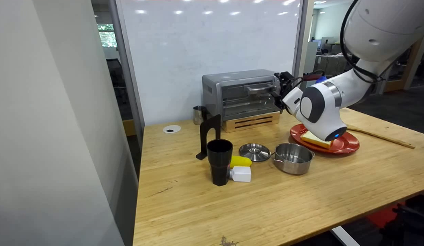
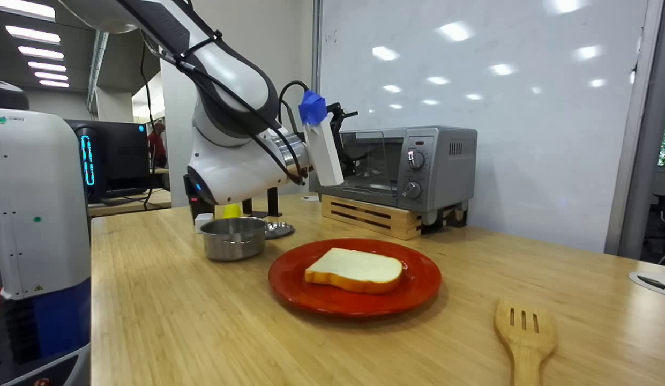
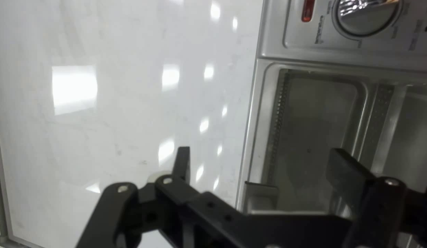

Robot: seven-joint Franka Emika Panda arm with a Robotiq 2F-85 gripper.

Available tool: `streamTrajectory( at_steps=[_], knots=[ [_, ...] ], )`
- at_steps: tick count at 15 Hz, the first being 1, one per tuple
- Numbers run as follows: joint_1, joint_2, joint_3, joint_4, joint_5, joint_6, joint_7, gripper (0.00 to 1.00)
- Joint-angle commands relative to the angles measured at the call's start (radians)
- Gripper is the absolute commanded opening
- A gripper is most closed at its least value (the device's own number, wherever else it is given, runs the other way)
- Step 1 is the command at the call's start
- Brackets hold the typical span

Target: Close the toaster oven

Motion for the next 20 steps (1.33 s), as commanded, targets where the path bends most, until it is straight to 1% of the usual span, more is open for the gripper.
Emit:
streamTrajectory(
  at_steps=[1,6,8,11,15,16,18,20],
  knots=[
    [0.011,0.114,-0.051,0.072,0.000,0.054,0.087,1.00],
    [-0.020,0.192,-0.073,0.137,0.000,0.080,0.155,1.00],
    [-0.013,0.208,-0.098,0.147,0.000,0.089,0.176,1.00],
    [-0.017,0.226,-0.118,0.168,0.000,0.108,0.196,1.00],
    [-0.015,0.234,-0.129,0.181,0.000,0.119,0.209,1.00],
    [0.029,0.218,-0.158,0.146,0.000,0.119,0.221,1.00],
    [0.087,0.205,-0.197,0.110,0.000,0.127,0.252,1.00],
    [0.167,0.174,-0.252,0.054,0.000,0.134,0.291,1.00]
  ],
)
